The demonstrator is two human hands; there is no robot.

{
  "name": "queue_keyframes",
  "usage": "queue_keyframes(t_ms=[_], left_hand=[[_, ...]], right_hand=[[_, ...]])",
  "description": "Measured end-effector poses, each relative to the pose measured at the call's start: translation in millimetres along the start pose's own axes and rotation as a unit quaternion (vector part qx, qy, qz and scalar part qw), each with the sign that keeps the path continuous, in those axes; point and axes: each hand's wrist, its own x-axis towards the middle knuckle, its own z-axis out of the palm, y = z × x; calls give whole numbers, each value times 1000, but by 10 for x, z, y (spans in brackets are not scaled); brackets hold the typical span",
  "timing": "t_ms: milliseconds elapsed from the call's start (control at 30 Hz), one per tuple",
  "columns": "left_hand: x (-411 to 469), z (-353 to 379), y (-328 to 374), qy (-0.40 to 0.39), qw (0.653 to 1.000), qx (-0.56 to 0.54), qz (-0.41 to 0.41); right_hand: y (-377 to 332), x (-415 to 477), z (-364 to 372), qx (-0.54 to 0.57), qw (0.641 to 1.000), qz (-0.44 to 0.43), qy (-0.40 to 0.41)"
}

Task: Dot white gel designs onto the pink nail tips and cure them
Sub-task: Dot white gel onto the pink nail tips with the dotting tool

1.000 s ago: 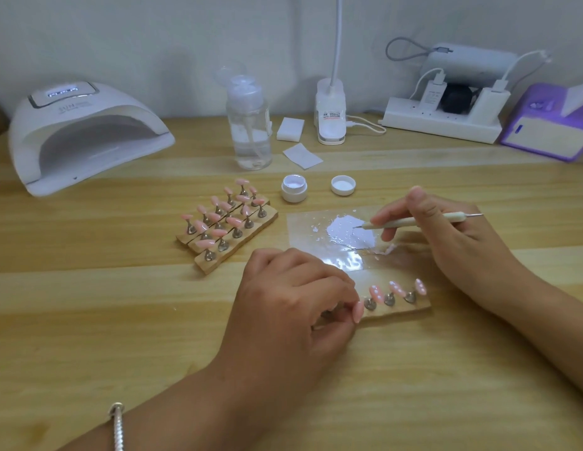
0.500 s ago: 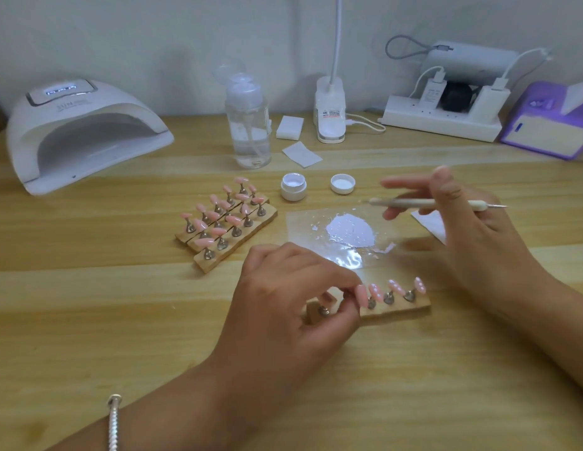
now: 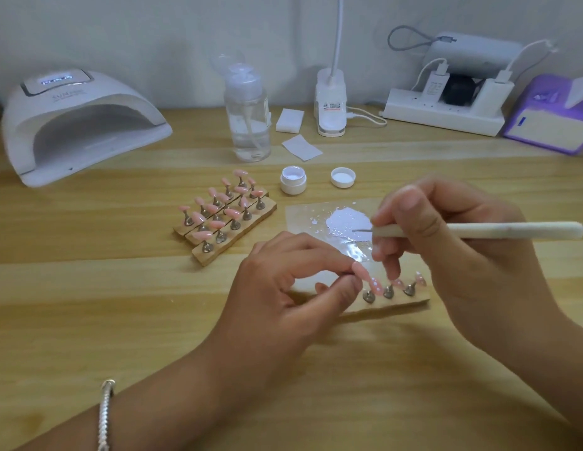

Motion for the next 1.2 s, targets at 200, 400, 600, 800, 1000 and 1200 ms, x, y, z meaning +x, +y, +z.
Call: queue_keyframes(t_ms=[200,400,600,800,1000,1200], left_hand=[[-7,8,-17,6,1000,19,12],[-7,8,-1,4,999,19,25],[-9,10,-4,2,999,25,22],[-11,7,-10,-1,999,23,32],[-11,4,-6,-3,999,26,34],[-9,2,-9,-2,999,30,33]], right_hand=[[29,-63,40,16,1000,4,1],[37,-91,61,-6,1000,-3,-4],[42,-88,66,-9,1000,-1,-15],[51,-83,60,-12,1000,-5,-22],[69,-78,55,-9,1000,-5,-27],[72,-76,49,-22,999,-8,-30]])
